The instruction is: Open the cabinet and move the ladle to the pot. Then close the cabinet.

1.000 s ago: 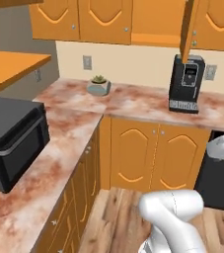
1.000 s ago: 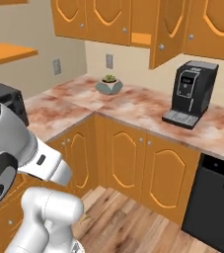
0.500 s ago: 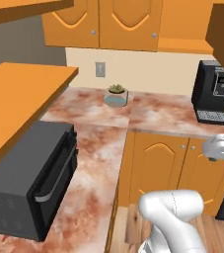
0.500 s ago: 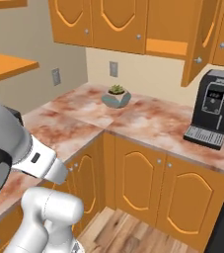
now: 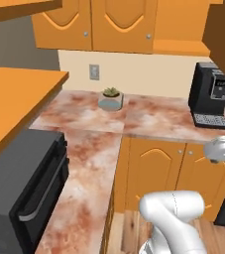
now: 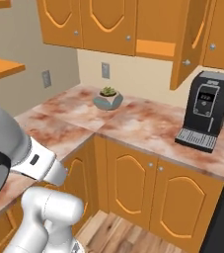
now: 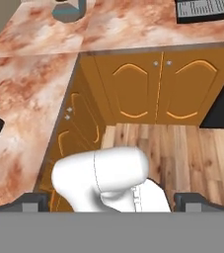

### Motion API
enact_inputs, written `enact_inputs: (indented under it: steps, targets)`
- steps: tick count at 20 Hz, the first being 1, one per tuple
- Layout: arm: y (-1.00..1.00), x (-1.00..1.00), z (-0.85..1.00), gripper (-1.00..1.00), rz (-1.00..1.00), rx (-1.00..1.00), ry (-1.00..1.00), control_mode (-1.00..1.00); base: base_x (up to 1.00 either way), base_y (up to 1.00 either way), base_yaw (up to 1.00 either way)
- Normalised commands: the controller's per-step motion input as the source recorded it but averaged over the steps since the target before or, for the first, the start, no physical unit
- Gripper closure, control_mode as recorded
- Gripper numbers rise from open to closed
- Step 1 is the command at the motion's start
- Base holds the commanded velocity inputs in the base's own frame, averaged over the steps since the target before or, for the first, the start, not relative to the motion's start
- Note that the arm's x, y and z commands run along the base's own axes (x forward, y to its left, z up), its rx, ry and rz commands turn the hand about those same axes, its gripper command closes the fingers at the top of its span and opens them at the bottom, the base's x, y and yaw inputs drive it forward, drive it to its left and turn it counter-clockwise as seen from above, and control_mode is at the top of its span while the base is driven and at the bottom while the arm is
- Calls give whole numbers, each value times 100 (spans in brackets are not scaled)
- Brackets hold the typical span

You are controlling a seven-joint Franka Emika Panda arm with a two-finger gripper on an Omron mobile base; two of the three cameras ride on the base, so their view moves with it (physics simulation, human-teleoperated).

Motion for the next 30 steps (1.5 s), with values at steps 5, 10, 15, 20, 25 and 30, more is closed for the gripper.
enact_inputs:
  steps: [5, 10, 15, 20, 25, 30]
  targets:
    - [0, 0, 0, -100, 0, 0, 0, 100, -68, -94, -7]
    - [0, 0, 0, -100, 0, 0, 0, 100, 20, -18, -9]
    - [0, 0, 0, -100, 0, 0, 0, 100, 71, 30, -10]
    - [0, 0, 0, -100, 0, 0, 0, 100, 100, 9, -9]
    - [0, 0, 0, -100, 0, 0, 0, 100, 100, 2, -6]
    - [0, 0, 0, -100, 0, 0, 0, 100, 99, 28, -9]
